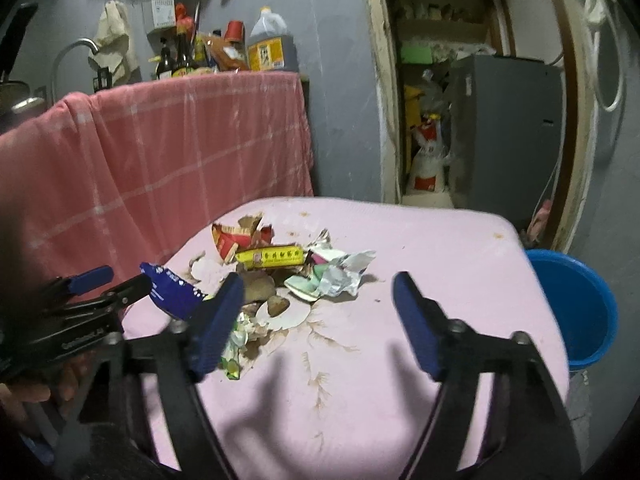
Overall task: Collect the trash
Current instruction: 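Grasp the blue snack wrapper with the left gripper while the right gripper grasps a brown scrap, then carry the blue wrapper and brown scrap over the blue bucket with both grippers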
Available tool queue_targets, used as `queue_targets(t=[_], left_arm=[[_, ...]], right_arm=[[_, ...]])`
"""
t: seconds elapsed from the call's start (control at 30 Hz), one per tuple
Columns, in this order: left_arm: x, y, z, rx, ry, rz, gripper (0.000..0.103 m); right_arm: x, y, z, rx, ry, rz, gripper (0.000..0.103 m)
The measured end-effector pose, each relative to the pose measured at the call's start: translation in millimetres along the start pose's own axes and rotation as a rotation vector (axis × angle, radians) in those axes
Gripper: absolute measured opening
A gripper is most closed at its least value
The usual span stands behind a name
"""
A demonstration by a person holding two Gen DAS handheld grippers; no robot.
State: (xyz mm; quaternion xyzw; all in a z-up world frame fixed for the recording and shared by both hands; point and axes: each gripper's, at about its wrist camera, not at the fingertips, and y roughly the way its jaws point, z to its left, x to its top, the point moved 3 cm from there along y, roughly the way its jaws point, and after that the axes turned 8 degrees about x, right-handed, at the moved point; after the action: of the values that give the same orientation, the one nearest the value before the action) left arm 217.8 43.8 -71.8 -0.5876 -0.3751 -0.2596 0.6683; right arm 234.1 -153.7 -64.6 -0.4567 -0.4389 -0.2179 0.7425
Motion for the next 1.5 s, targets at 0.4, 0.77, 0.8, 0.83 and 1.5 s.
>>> queue_targets(t=[0.4,0.77,0.8,0.83,1.5], left_arm=[[-2,34,9,-0.066,-0.116,0.17,0.046],[6,40,13,-0.177,-0.155,0.19,0.016],[8,41,14,-0.181,-0.159,0.19,0.014],[9,42,15,-0.182,-0.163,0.19,0.012],[50,-65,-38,-0.218,-0.034,-0.243,0.007]], right_arm=[[-11,58,7,0.08,0.023,0.218,0.031],[-12,93,7,0.119,0.052,0.31,0.017],[-13,93,7,0.122,0.057,0.308,0.017],[-13,92,6,0.126,0.061,0.305,0.017],[21,-41,-10,0.011,0.03,-0.127,0.016]])
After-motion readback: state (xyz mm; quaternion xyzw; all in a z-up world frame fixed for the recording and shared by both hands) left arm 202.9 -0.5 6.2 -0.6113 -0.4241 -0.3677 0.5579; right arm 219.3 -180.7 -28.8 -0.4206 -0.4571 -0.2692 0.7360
